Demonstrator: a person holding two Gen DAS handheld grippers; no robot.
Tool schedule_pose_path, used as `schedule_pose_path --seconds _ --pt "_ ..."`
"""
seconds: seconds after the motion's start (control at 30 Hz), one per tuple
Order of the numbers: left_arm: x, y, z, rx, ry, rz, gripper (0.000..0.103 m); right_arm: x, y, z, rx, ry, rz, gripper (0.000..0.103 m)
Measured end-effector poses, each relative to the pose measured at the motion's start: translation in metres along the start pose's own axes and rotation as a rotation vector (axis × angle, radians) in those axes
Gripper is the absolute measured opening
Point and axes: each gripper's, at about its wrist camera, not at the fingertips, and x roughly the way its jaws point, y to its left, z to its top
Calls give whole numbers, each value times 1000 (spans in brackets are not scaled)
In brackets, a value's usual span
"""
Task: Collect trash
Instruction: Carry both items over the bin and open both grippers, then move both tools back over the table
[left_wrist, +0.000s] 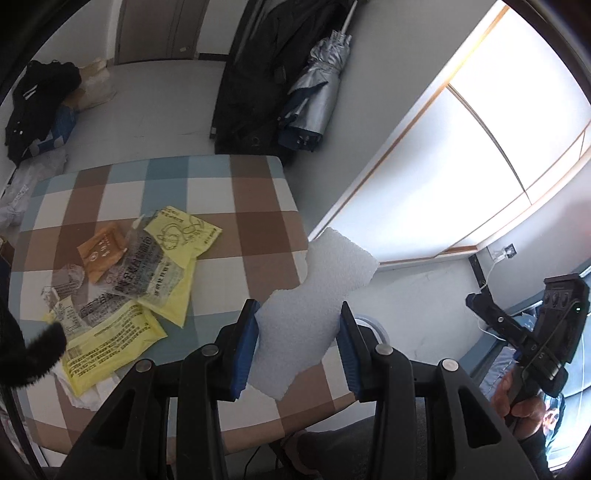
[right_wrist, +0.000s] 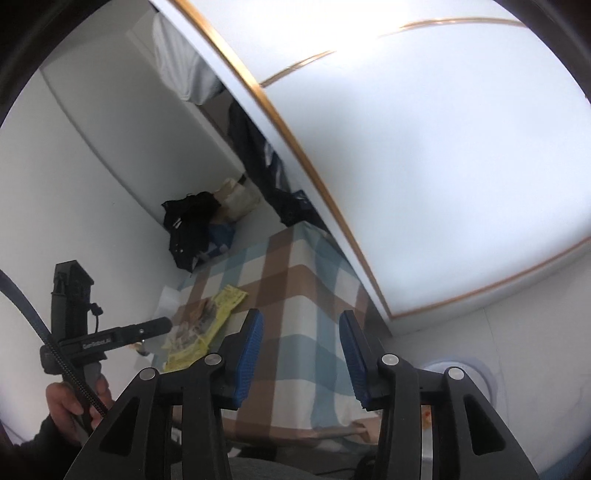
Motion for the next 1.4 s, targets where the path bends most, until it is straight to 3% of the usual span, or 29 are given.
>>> schedule_pose_path --seconds 0.2,0.47,0.6,0.87,0.97,1.2,1.4 --pt "50 -46 7 123 158 -102 36 14 -65 -44 156 69 -83 46" --pt "134 -115 -1 266 421 -159 36 13 -132 -95 342 129 -157 53" --pt "174 -140 -13 291 537 -154 36 8 -155 -105 403 135 -191 64" --pt "241 -185 -48 356 754 -104 37 0 -185 -125 481 161 -234 75" --pt "259 -197 -61 388 820 -77 43 1 -193 -133 503 175 -257 81" --pt "281 -220 -69 455 794 -23 77 12 -201 -140 537 196 -275 85" --pt "288 -222 -68 448 763 12 78 15 -204 -142 551 204 -282 87"
